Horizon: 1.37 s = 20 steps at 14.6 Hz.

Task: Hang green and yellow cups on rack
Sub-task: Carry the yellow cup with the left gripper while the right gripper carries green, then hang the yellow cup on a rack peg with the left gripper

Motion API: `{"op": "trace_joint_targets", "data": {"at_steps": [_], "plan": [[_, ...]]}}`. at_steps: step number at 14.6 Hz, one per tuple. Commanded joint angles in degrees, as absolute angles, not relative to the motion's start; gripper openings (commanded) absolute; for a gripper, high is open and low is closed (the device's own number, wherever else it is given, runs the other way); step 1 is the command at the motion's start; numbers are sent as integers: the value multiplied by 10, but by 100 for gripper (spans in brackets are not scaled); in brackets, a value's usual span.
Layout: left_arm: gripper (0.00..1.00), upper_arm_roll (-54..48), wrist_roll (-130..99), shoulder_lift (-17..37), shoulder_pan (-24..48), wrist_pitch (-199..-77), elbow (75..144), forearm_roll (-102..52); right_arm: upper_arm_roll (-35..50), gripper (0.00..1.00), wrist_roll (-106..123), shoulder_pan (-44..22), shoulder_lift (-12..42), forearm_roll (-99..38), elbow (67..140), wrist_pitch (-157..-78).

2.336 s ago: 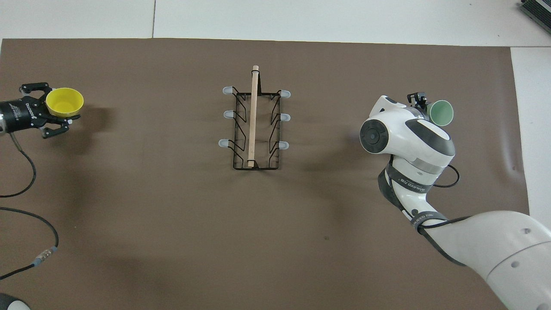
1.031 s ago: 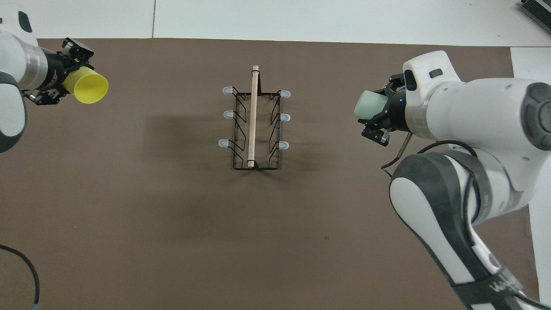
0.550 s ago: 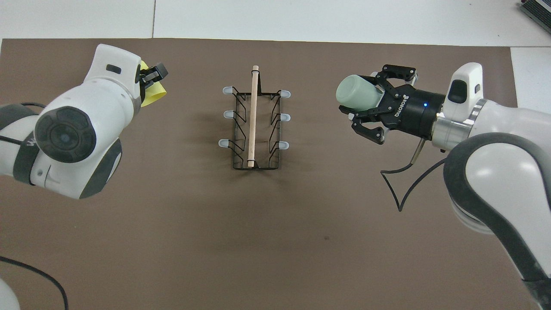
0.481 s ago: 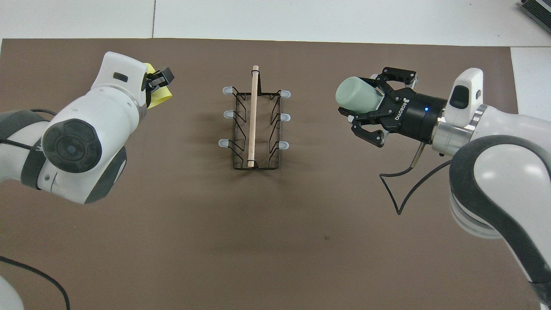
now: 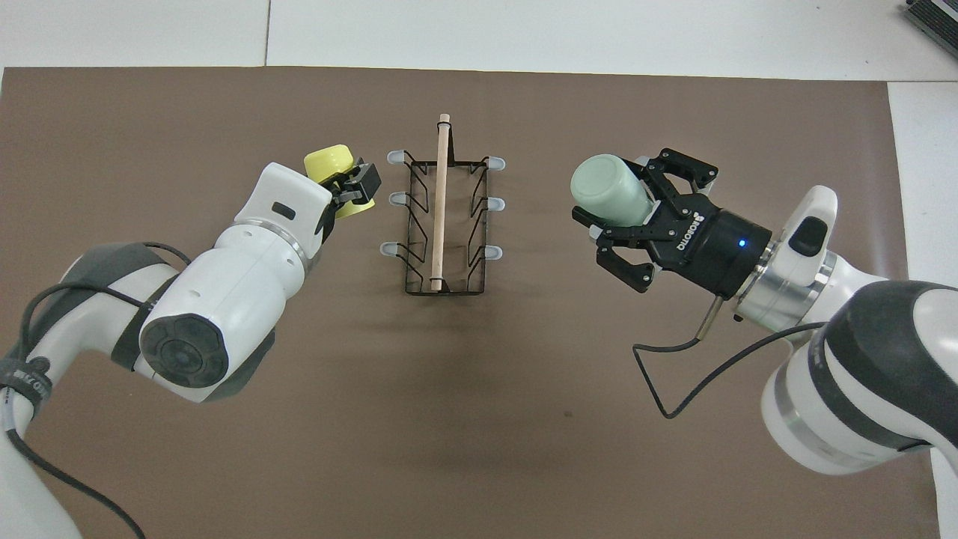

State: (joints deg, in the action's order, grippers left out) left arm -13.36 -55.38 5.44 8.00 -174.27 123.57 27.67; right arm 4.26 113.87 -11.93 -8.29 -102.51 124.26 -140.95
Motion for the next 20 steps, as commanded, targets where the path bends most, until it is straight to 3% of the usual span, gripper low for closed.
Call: {"op": "trace_joint_targets", "data": {"at_steps": [1,9,16,20], "plan": [[0,-142,-559,19,79,-1776,1293,287,44,0,1239,-129,-95,-1153,1284,-1397],[0,-168,-564,15,78,-1796,1320,288,44,0,1446,-200,-4,-1444,1292,-1319],[0,-202,-641,5,76,-1726,1325,289,44,0,1510,-208,49,-1483,1292,-1283],[74,-210,-639,1,75,-1700,1325,289,44,0,1566,-209,114,-1518,1289,-1188]]}}
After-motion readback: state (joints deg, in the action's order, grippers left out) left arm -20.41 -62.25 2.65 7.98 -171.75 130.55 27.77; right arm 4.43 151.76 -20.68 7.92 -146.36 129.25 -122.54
